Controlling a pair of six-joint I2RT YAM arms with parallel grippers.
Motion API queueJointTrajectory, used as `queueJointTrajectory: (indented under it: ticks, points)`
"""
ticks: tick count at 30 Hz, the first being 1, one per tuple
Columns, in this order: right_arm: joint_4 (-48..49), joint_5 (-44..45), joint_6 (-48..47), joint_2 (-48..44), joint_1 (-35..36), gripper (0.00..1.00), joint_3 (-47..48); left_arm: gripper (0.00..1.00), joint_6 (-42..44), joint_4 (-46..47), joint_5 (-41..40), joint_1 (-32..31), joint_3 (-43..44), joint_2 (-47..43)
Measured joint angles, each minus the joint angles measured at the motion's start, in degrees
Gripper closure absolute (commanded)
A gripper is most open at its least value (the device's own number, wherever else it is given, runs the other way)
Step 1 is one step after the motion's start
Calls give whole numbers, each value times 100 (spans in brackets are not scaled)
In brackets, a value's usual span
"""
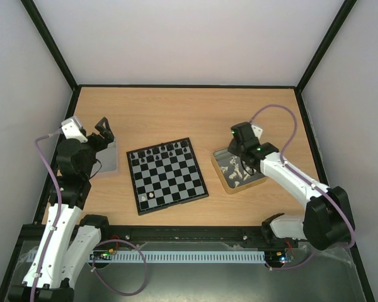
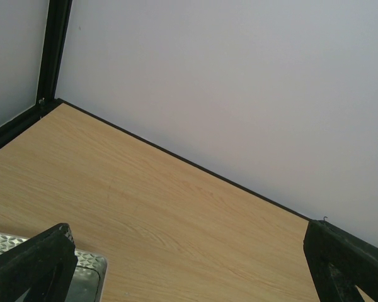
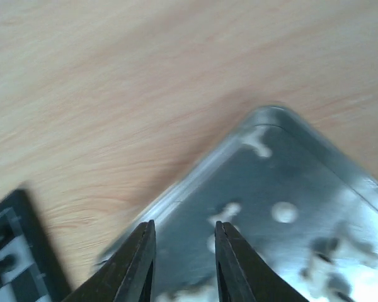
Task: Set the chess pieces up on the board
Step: Pick up the chess piece from the storage box.
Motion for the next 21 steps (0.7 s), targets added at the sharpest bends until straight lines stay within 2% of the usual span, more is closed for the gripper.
queueJointTrajectory:
  ticks: [4, 7, 15, 21]
  points:
    - [-31, -398, -61, -37, -892, 70, -433, 0, 0, 0, -2, 0, 0, 2]
    - [-48, -695, -225, 190, -1283, 70, -575, 0, 0, 0, -2, 0, 0, 4]
    - [-9, -901, -612, 929, -1443, 81, -577, 0, 0, 0, -2, 0, 0, 4]
    - [57, -852, -787, 1320, -1451, 82, -577, 0, 0, 0, -2, 0, 0, 7]
